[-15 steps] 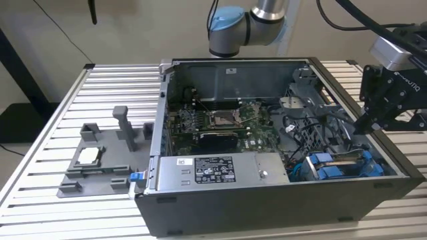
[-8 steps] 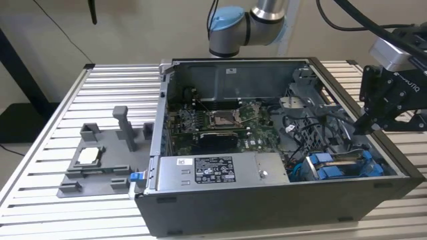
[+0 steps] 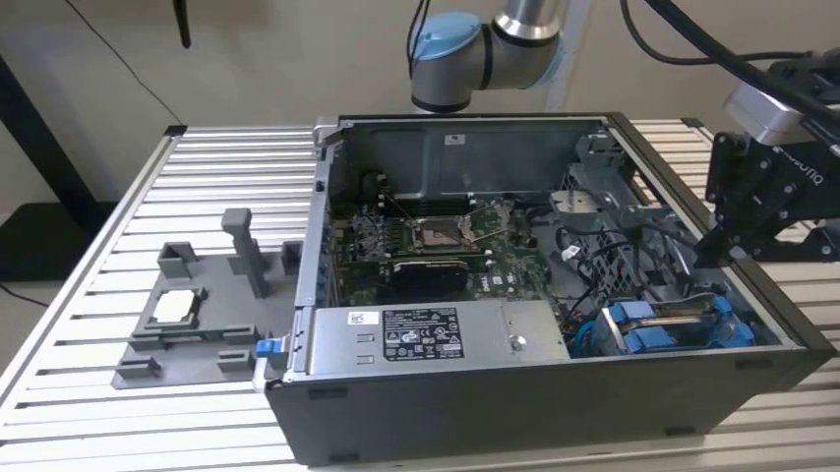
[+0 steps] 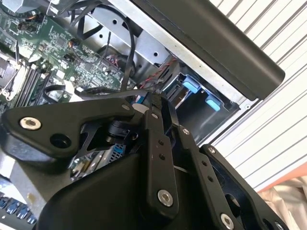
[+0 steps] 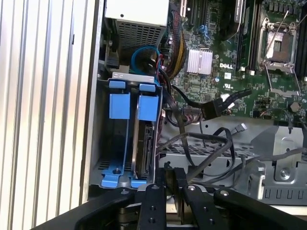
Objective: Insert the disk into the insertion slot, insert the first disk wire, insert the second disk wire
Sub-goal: 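Insert the first disk wire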
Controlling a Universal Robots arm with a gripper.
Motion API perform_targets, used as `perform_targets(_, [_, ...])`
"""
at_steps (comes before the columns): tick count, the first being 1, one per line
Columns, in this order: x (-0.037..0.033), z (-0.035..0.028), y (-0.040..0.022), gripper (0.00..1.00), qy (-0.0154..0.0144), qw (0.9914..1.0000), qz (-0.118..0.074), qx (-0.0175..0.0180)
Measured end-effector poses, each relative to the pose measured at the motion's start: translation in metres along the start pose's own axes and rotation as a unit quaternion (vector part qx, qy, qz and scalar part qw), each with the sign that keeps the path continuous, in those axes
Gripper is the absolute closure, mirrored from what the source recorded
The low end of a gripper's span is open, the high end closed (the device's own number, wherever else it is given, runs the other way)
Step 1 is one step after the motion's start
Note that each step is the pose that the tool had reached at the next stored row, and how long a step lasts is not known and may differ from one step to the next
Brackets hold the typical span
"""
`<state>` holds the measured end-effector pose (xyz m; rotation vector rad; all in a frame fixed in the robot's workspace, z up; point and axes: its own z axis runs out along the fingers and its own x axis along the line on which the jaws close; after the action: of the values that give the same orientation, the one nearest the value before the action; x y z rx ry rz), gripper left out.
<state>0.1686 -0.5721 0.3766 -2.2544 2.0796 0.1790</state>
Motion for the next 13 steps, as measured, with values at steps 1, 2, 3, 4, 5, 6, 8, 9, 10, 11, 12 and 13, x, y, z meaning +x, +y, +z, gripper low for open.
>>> perform_targets(1, [0.0001,0.0003,0.0,0.81,0.0001,1.0,0.0,0.0])
perform_targets(2, [0.0001,0.0005,0.0,0.81,0.0002,1.0,0.0,0.0])
perform_targets(3, [0.0001,0.0009,0.0,0.81,0.0002,1.0,0.0,0.0])
perform_targets(4, [0.0002,0.0011,0.0,0.81,0.0002,1.0,0.0,0.0])
perform_targets(5, [0.0002,0.0011,0.0,0.81,0.0002,1.0,0.0,0.0])
perform_targets(6, [0.0002,0.0011,0.0,0.81,0.0002,1.0,0.0,0.0])
perform_targets(8, [0.0002,0.0011,0.0,0.81,0.0002,1.0,0.0,0.0])
perform_targets(9, [0.0002,0.0012,0.0,0.81,0.0002,1.0,0.0,0.0])
perform_targets(10, [0.0002,0.0012,0.0,0.81,0.0002,1.0,0.0,0.0])
perform_targets(11, [0.0002,0.0012,0.0,0.81,0.0002,1.0,0.0,0.0])
perform_targets(12, [0.0002,0.0014,0.0,0.81,0.0001,1.0,0.0,0.0])
perform_targets(13, [0.0002,0.002,0.0,0.81,0.0,1.0,0.0,0.0])
